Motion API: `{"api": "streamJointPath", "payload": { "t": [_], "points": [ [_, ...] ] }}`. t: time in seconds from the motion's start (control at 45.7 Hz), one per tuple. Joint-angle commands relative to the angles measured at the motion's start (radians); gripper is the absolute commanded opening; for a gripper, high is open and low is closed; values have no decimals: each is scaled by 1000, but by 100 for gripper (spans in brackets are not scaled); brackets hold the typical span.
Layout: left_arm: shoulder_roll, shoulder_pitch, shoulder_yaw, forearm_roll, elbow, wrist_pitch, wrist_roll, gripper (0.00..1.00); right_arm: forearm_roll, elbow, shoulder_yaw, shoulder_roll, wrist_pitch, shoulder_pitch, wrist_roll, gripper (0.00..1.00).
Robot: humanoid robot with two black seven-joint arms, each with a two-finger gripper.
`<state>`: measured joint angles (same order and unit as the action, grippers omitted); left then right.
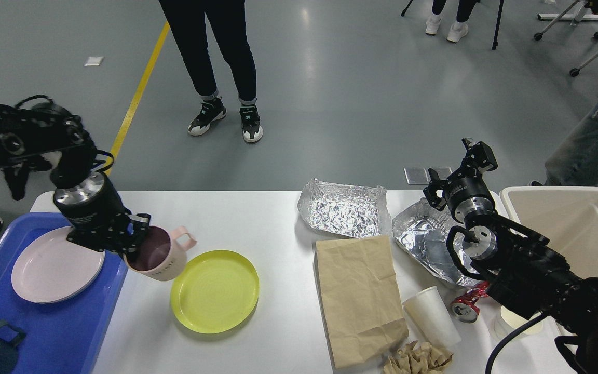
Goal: Tidy desktop
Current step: 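Carry the dark red mug onto the blue tray and set it down, then release the mug and raise the left gripper toward the yellow plate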
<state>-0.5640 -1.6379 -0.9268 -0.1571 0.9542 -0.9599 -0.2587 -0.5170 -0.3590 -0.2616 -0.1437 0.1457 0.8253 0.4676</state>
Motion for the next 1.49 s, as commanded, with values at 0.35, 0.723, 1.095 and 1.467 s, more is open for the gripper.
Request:
{"api": "streamJointPath", "payload": {
  "t": [0.35,0.723,1.095,1.467],
  "points": [
    [-249,173,-44,2,1,0,1,1,0,0,1,-1,0,0,0,100],
    [-274,253,-43,4,-14,0,1,1,0,0,1,1,0,0,0,100],
    [-258,326,-27,8,-115,0,7,4,0,0,1,0,0,0,0,100],
    [-231,412,66,5,-150,0,-2,18,0,0,1,-1,0,0,0,100]
  ]
}}
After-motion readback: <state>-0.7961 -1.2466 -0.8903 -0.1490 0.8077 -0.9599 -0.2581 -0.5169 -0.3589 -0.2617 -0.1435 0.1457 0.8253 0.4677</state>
